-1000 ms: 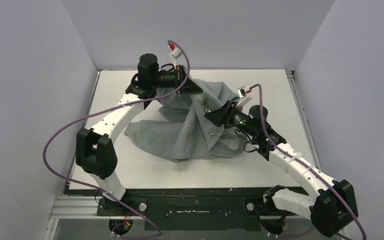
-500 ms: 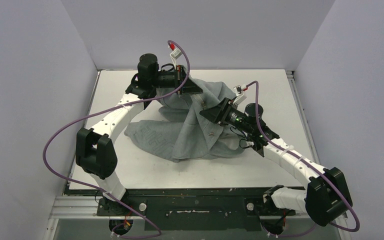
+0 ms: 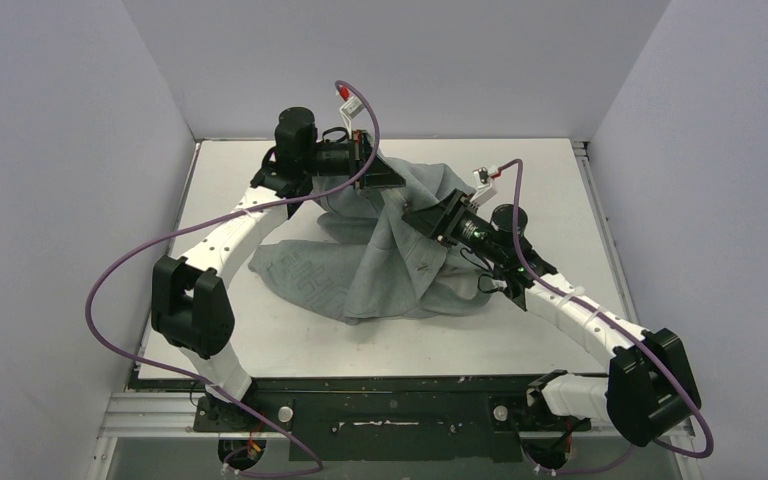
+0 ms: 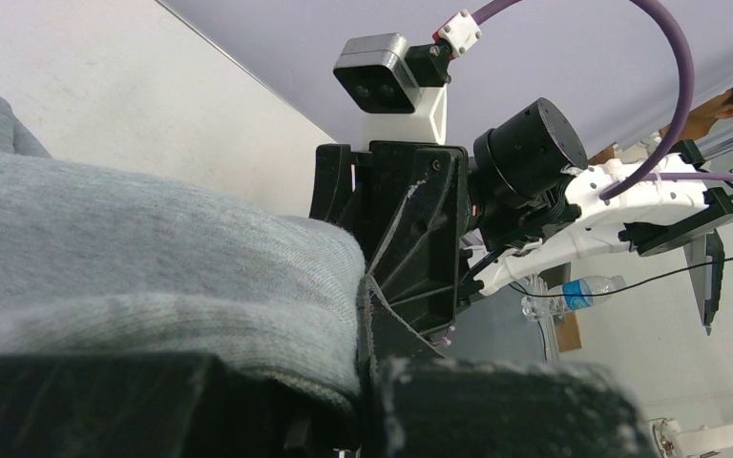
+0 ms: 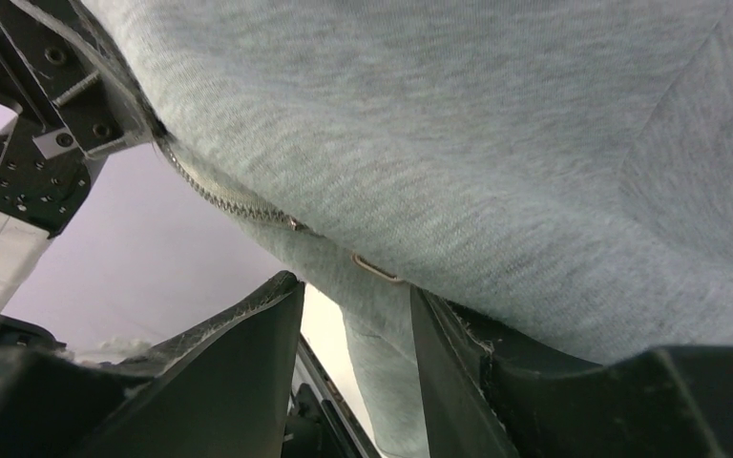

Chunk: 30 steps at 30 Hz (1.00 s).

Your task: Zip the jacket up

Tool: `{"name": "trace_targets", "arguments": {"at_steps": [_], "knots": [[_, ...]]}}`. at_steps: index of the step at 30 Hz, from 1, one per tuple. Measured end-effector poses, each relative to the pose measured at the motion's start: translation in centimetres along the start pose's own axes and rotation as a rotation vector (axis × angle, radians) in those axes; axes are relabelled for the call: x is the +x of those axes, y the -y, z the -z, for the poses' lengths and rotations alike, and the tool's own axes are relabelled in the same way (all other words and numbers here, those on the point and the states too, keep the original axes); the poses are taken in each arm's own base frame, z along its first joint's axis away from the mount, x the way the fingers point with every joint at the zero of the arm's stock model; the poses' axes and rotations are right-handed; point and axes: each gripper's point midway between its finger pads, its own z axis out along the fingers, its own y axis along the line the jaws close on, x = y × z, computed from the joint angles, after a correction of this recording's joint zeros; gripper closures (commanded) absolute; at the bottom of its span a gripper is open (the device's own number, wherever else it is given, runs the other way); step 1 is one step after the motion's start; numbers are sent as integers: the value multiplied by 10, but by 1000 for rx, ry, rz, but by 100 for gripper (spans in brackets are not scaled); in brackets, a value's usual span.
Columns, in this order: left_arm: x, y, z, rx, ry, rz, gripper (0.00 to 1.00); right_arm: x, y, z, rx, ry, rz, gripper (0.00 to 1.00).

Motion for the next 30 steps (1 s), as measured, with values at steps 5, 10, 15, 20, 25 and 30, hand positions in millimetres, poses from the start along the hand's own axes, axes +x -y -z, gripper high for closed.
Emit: {"name": "trace_targets", "arguments": {"at_steps": [5, 10, 15, 20, 25, 30], "knots": [[-1, 3, 1, 1, 1, -2, 100, -4, -1, -4, -11, 18, -9, 66], [-1, 4, 1, 1, 3, -5, 100, -5, 3, -7, -10, 20, -16, 57], [-2, 4, 1, 0, 4, -4, 100, -3, 5, -9, -13, 14, -20, 55], [-2, 4, 1, 0, 4, 8, 100, -2, 8, -11, -8, 9, -23, 58], [-2, 5, 1, 0, 4, 14, 100, 0, 12, -14, -5, 6, -24, 67], [-2, 5, 1, 1, 6, 14, 100, -1, 12, -16, -15, 11, -18, 72]]}}
